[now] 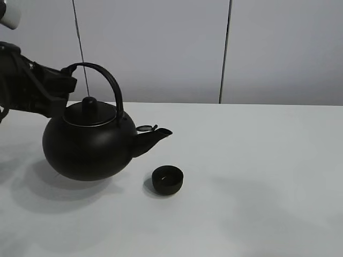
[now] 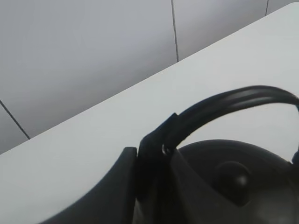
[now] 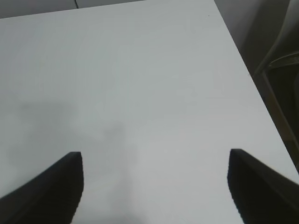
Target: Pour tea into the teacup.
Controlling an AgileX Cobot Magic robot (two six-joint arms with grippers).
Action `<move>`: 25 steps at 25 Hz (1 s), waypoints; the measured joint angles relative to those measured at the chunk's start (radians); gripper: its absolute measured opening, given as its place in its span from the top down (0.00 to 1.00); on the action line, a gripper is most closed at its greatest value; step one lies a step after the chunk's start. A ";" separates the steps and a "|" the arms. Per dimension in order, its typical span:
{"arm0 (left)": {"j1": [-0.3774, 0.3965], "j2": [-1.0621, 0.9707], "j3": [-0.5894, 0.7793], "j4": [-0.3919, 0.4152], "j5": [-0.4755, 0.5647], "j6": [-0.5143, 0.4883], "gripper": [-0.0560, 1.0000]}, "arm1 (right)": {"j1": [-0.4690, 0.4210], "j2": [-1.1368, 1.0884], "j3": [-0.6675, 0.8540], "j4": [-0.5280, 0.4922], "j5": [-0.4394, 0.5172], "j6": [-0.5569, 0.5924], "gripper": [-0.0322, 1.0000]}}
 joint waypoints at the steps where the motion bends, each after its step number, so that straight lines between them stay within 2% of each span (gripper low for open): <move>1: -0.007 0.000 0.000 0.001 0.003 0.000 0.82 | 0.000 0.000 0.000 0.000 0.000 0.000 0.41; 25: -0.028 0.092 -0.068 0.000 0.038 0.019 0.82 | 0.000 0.000 0.000 0.000 -0.002 0.000 0.41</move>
